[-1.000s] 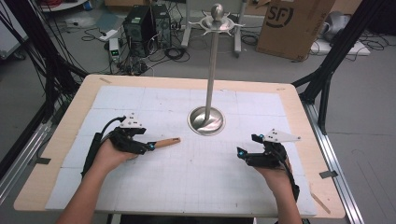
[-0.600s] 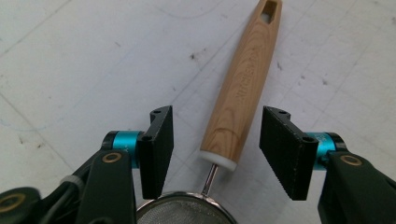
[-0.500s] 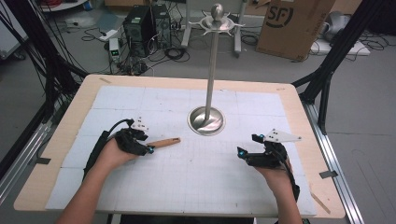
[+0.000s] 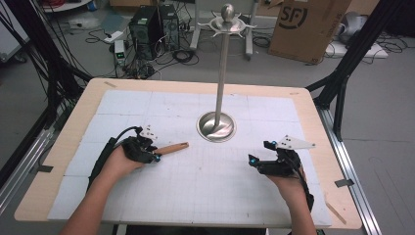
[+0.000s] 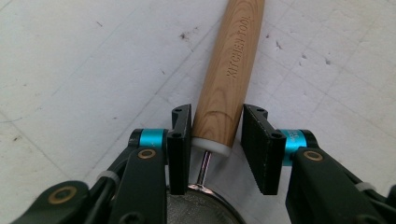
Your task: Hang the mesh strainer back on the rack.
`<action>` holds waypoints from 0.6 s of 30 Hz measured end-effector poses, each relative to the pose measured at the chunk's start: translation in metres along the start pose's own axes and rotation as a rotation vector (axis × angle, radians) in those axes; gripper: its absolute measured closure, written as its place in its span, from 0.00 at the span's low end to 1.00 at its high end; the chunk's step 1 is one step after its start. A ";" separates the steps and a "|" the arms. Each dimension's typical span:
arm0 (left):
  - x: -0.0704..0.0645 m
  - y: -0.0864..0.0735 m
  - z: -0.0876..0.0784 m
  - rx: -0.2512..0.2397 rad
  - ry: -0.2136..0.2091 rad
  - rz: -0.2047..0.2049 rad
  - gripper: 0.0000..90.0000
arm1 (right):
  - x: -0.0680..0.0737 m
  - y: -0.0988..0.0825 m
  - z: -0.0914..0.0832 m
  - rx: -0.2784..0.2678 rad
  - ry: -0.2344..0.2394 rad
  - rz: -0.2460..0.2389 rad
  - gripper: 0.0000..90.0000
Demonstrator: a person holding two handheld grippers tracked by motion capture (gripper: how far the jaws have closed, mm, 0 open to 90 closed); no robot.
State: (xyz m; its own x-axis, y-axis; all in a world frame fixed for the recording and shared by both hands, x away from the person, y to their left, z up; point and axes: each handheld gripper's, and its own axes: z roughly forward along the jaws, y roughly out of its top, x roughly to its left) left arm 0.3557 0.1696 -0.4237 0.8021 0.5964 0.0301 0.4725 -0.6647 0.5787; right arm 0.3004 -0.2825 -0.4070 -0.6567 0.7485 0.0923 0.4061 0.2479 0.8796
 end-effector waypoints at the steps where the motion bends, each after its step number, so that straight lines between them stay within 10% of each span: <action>1: 0.000 0.000 0.000 0.003 -0.001 0.003 0.72 | 0.000 0.000 0.000 0.000 0.000 -0.001 0.18; 18: -0.004 0.007 0.001 0.056 -0.011 0.007 0.74 | 0.000 0.000 0.001 0.002 0.000 -0.008 0.18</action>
State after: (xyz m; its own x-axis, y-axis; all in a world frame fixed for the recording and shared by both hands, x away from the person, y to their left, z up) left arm 0.3559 0.1619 -0.4208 0.8091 0.5871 0.0252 0.4864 -0.6931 0.5320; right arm 0.3009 -0.2819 -0.4074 -0.6598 0.7466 0.0855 0.4025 0.2550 0.8792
